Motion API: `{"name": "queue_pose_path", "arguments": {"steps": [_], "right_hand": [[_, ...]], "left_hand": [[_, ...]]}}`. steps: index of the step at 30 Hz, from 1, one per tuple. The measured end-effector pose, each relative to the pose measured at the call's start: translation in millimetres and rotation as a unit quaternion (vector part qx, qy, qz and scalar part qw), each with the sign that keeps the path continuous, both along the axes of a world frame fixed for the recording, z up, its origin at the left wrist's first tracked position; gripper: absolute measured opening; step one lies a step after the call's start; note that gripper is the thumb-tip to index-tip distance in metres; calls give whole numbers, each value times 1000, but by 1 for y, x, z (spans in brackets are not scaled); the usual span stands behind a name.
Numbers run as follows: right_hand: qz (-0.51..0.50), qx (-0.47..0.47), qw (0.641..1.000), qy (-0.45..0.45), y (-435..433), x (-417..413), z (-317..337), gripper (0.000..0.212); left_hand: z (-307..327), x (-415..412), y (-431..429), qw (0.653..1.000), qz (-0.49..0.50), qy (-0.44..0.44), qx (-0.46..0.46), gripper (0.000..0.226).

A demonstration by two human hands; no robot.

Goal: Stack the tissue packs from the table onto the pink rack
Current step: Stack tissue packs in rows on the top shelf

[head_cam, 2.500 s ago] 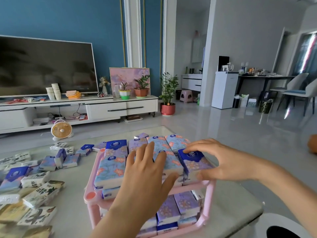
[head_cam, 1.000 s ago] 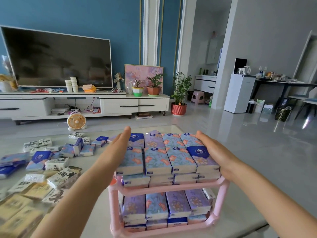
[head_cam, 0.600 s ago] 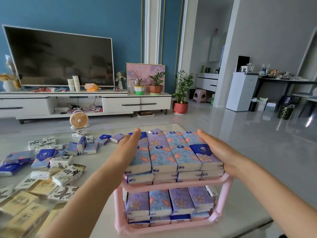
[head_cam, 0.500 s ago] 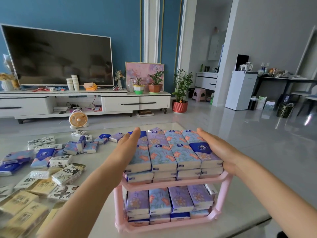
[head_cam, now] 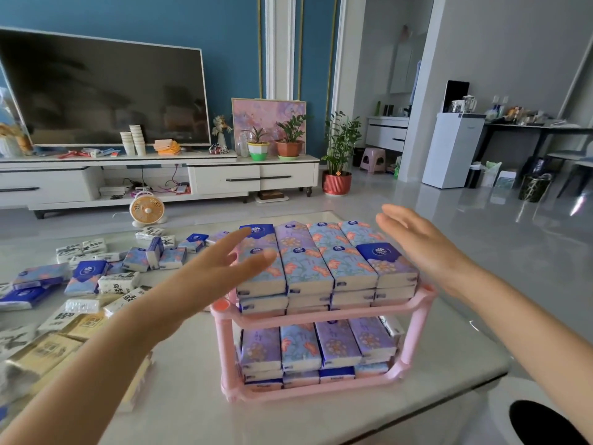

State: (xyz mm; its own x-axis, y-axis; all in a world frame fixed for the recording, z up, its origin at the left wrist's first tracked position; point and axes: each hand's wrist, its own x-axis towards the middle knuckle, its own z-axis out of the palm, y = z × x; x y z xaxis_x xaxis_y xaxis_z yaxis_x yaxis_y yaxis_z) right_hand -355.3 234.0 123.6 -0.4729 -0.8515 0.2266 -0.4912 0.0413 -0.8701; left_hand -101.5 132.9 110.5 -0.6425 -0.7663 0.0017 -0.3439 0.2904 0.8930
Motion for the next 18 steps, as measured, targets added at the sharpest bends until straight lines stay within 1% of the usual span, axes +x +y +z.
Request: {"name": "queue_pose_path", "arguments": {"steps": [2, 3, 5, 7, 8, 11, 13, 16, 18], "right_hand": [[67, 12, 990, 122, 5, 13, 4, 55], [110, 32, 978, 174, 5, 22, 5, 59], [177, 85, 941, 276, -1, 39, 6, 68], [221, 129, 906, 337, -8, 54, 8, 76], [231, 144, 895, 354, -11, 59, 9, 78], [236, 158, 880, 380, -18, 62, 4, 80], [232, 137, 886, 378, -17, 62, 2, 75], [214, 93, 926, 298, -12, 56, 4, 62], [181, 55, 952, 240, -6, 46, 8, 59]], "left_hand": [[4, 2, 5, 992, -24, -94, -77, 102], [5, 2, 7, 984, -35, -139, -109, 104], [3, 1, 10, 961, -41, -202, -182, 102], [1, -1, 12, 951, -34, -213, -223, 97], [-1, -1, 12, 949, -33, -207, -235, 95], [-3, 1, 10, 950, -34, -200, -239, 88], [-3, 1, 11, 949, -35, -197, -243, 86], [-4, 0, 11, 947, -33, -206, -245, 85], [-4, 0, 10, 948, -40, -209, -235, 90]]}}
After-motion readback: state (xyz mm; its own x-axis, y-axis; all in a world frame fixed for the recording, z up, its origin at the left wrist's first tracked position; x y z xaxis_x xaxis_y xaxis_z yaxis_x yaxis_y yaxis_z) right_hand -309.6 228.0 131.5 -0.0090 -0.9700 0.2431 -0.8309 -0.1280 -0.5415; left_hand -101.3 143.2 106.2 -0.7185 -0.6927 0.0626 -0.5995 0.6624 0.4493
